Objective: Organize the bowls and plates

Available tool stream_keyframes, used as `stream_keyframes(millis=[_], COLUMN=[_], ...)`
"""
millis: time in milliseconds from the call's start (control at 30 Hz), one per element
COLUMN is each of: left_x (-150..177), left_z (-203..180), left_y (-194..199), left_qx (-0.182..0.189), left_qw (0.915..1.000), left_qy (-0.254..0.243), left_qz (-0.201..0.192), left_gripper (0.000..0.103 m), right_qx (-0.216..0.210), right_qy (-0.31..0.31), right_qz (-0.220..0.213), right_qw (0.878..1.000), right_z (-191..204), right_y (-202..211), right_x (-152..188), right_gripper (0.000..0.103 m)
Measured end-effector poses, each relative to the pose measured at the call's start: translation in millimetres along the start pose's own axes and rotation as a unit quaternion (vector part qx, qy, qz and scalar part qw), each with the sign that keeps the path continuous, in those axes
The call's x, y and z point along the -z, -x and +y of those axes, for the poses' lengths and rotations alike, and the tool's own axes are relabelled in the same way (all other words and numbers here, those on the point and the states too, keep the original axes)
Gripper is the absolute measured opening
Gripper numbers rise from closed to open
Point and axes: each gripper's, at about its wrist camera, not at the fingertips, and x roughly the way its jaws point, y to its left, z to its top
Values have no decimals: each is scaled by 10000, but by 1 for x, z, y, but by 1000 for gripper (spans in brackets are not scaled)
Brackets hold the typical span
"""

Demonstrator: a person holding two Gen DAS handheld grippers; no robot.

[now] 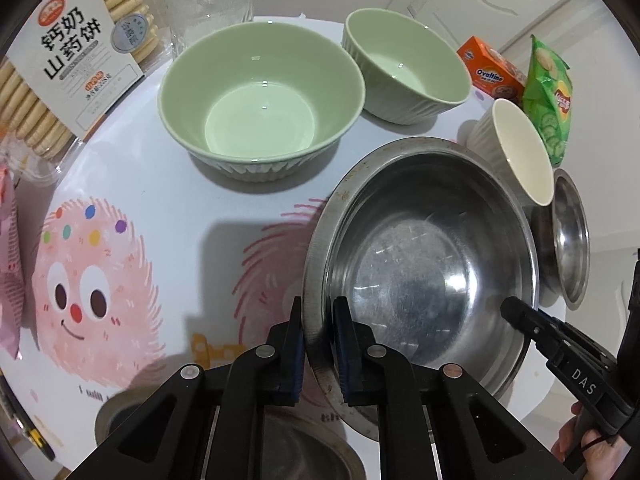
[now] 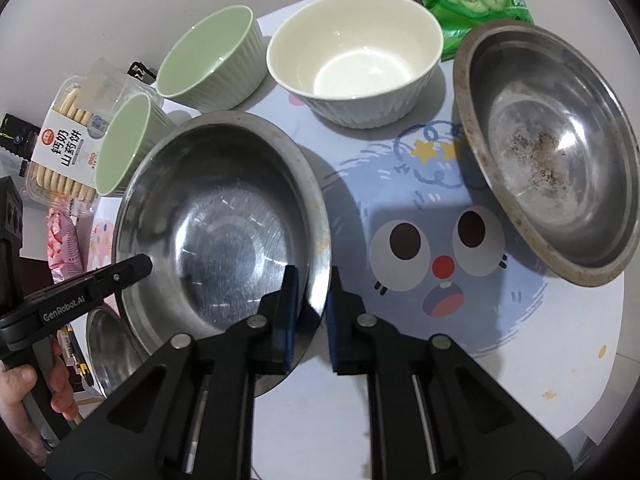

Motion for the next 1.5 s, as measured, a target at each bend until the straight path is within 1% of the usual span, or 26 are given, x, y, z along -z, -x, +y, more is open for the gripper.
stream_keyframes(millis=[267,467,600,833,1000,1100,1200,1500], left_x=[23,42,56,87,108,120,132,149], left_z=[-1,6,17,48,70,84,101,125], left_y=[43,64,75,95,99,99,94,78], left_qx=[-52,-114,-143,-239,-291,-355,-382,-574], left_qw=[9996,9989,9983,9965,9956,9948,9937,9913], left_qy=[28,151,251,494,641,751,930,1162], left_qz=[-286,-426,-515,-633,-622,-587,-489,-239], left_gripper=[12,12,12,13,13,13,14,15], right_qx=[-47,-117,-168,-314,-425,-412,-421,-346], right_qy=[160,368,516,797,987,1165,1320,1705], right_qz=[-138,-175,-189,-131,21,143,291,677], right_qw=[9998,9991,9983,9962,9942,9922,9899,9824], right_z=[13,31,45,73,94,107,117,138], right_y=[28,43,48,51,44,37,29,5], right_x=[9,21,32,50,65,74,84,102], right_gripper=[14,14,14,14,14,15,15,16])
